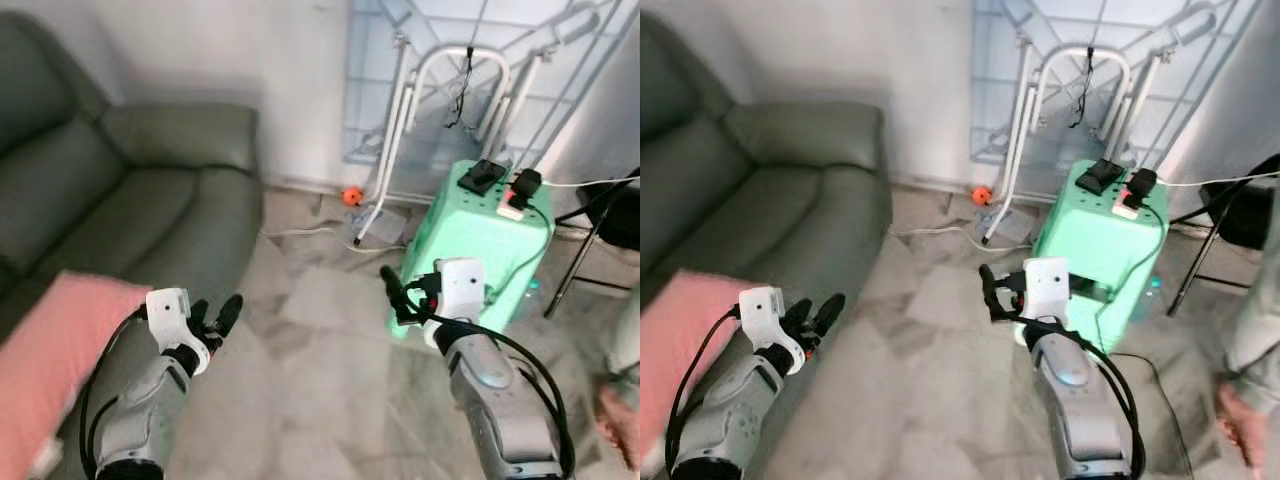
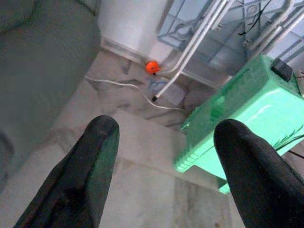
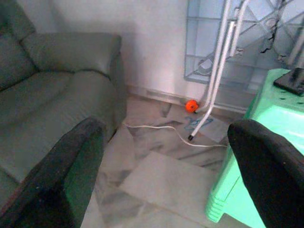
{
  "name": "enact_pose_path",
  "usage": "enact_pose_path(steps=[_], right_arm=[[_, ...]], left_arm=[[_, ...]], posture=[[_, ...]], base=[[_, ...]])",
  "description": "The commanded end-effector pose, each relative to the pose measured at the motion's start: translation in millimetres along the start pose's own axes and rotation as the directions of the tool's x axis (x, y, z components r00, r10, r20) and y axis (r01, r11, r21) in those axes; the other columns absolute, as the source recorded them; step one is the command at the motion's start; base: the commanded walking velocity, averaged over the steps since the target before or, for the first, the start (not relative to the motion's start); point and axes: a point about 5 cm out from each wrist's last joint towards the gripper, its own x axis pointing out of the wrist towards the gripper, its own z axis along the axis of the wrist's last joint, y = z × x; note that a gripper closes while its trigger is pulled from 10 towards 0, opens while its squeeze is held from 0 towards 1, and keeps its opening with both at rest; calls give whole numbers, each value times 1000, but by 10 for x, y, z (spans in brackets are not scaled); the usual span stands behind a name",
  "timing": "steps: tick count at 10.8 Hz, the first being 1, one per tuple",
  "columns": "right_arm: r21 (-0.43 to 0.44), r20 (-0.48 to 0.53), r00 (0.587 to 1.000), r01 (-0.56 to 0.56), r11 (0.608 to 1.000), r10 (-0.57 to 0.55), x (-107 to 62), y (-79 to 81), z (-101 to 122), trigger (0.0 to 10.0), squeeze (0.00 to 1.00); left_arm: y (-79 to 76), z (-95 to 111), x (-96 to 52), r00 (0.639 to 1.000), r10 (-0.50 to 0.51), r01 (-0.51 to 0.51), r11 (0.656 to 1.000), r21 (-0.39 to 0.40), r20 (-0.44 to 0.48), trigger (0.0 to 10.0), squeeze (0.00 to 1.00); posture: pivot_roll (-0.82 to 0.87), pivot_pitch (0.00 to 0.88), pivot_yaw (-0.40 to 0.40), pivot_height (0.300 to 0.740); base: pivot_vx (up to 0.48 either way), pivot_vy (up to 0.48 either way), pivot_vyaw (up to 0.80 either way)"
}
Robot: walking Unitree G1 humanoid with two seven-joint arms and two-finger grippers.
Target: Move the pillow to the sofa
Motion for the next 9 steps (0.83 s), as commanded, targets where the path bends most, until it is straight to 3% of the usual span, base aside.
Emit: enact_pose_path(steps=[1, 9], right_arm=[[-12, 11, 1000, 19, 1000, -19, -2, -65, 28, 10000, 0], [-8, 10, 1000, 24, 1000, -23, 9, -56, 6, 10000, 0]], left_arm=[[-62, -5, 28, 1000, -20, 20, 1000, -2, -4, 10000, 0], [-55, -3, 33, 1000, -19, 19, 1000, 1, -8, 10000, 0]], posture=[[-200, 56, -2, 740], [-197, 56, 4, 740]], base=[[480, 0, 0], [480, 0, 0]])
